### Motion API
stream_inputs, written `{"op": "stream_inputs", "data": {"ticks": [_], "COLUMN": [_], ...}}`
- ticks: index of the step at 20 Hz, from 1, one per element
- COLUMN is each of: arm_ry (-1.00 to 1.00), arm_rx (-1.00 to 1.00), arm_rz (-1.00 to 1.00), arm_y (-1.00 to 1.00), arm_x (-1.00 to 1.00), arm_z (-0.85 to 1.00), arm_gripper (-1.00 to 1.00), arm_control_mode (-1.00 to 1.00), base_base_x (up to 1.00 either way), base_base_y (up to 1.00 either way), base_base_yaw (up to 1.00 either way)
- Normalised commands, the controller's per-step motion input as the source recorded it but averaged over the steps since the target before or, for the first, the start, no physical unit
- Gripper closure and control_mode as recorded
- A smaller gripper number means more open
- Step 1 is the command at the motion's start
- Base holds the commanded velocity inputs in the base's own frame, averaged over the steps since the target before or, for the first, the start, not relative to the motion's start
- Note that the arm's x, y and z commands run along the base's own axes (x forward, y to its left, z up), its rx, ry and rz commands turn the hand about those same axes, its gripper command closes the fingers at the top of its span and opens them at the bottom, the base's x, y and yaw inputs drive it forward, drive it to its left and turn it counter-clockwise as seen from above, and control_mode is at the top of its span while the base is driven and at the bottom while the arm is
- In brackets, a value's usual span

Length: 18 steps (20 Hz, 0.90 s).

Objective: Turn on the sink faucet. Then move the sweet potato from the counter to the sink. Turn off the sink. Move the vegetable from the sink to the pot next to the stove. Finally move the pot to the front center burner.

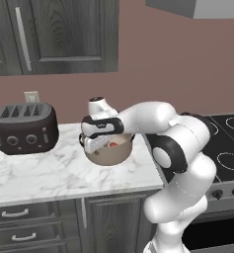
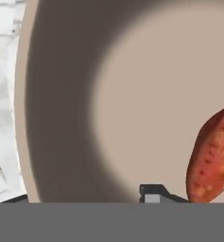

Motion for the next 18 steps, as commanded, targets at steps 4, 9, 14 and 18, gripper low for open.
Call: {"op": "stream_inputs", "data": {"ticks": [4, 9, 14, 18], "arm_ry": [-0.06, -0.02, -0.01, -0.02], "arm_rx": [0.00, 0.00, 0.00, 0.00], "arm_rz": [0.00, 0.00, -0.02, -0.05], "arm_y": [-0.07, -0.29, -0.35, -0.43], "arm_x": [-0.16, -0.16, -0.12, -0.15], "arm_z": [0.00, 0.21, 0.42, 0.43], "arm_gripper": [1.00, 1.00, 1.00, 1.00], "arm_control_mode": [-1.00, -1.00, -1.00, -1.00], "base_base_x": [0.00, 0.00, 0.00, 0.00], "base_base_y": [0.00, 0.00, 0.00, 0.00], "base_base_yaw": [0.00, 0.00, 0.00, 0.00]}}
